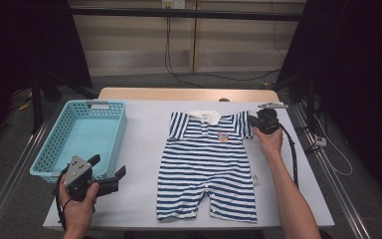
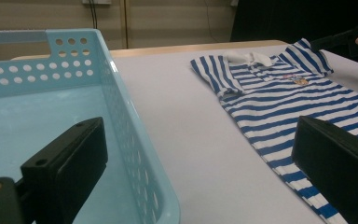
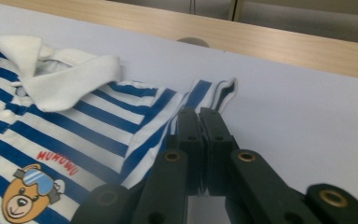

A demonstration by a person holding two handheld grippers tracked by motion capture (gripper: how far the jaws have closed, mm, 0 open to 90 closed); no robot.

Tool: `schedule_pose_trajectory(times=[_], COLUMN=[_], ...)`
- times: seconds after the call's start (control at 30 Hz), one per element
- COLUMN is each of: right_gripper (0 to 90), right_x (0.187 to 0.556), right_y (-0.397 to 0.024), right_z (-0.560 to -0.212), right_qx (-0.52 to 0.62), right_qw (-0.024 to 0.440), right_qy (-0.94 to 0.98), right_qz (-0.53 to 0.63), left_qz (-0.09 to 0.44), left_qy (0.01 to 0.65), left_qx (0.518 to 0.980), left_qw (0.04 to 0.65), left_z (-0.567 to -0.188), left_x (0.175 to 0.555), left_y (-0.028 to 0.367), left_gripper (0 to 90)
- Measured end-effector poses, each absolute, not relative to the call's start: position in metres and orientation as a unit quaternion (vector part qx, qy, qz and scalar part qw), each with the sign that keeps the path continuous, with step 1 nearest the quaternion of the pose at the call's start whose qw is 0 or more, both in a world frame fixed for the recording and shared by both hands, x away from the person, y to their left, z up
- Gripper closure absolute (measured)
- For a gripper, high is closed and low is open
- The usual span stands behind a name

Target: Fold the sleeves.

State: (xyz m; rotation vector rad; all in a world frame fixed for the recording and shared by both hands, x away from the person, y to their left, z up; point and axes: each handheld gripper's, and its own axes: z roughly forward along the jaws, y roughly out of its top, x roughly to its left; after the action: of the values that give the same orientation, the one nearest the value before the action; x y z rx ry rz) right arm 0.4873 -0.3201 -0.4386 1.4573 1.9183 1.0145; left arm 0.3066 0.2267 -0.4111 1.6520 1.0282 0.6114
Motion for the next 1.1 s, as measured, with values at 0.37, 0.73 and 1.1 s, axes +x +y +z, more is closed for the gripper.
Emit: schedule_pose_trajectory(times=[0.37, 0.73, 1.1], right_gripper=[89.0, 89.0, 89.0], right_x=[0.485, 0.487, 0.490], right_y=[-0.305, -0.294, -0.281], right_z=[-0.435, -0.432, -0.434], right_qx=[0.517, 0.506, 0.501], right_qw=[0.250, 0.242, 0.229], right_qy=[0.713, 0.714, 0.721], right_qz=[0.402, 0.420, 0.421], left_qz=[0.254, 0.252, 0.249], left_qy=[0.427, 0.427, 0.427], left_qx=[0.694, 0.695, 0.693], left_qw=[0.521, 0.521, 0.525], left_z=[-0.412, -0.412, -0.412], left_x=[0.307, 0.308, 0.308], left_y=[0.226, 0.226, 0.225], left_gripper=[3.7, 3.7, 3.7])
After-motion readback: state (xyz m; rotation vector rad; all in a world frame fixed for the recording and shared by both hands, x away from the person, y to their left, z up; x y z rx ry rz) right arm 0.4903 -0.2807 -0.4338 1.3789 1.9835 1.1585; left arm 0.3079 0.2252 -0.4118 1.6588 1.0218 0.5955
